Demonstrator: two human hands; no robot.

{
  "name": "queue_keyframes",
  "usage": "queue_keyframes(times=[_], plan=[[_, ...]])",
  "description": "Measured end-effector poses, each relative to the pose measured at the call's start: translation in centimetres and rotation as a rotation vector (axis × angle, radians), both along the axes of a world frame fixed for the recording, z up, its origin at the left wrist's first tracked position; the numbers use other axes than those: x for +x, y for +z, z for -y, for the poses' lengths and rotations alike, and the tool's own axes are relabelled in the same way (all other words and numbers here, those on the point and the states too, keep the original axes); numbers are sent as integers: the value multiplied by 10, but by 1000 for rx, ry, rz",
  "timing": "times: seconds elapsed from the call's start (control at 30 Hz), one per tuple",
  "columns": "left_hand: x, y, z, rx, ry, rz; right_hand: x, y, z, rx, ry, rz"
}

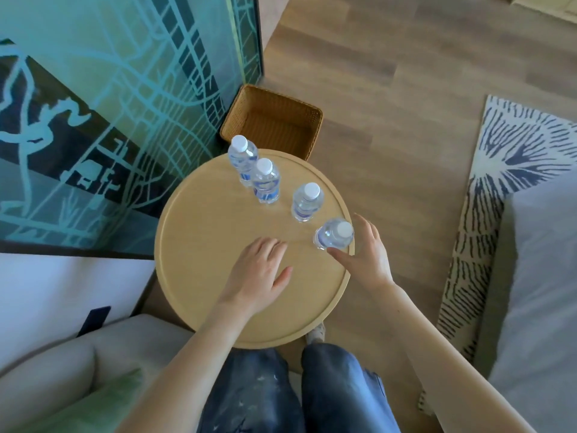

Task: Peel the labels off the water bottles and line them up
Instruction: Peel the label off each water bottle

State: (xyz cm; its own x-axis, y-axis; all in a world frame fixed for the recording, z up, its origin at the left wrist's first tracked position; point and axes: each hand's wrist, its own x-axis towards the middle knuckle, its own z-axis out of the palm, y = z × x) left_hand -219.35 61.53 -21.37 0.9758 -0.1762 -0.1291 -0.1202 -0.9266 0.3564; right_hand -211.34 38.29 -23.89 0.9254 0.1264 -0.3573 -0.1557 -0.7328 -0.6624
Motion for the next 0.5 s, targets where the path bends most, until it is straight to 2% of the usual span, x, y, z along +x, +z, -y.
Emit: queue_keyframes(times=[0.33, 0.5], plan=[[-12, -19, -11, 8, 80, -52, 12, -26, -5, 0, 58, 41], [-14, -22, -9, 15, 64, -63, 11, -31, -10, -6, -3, 81]])
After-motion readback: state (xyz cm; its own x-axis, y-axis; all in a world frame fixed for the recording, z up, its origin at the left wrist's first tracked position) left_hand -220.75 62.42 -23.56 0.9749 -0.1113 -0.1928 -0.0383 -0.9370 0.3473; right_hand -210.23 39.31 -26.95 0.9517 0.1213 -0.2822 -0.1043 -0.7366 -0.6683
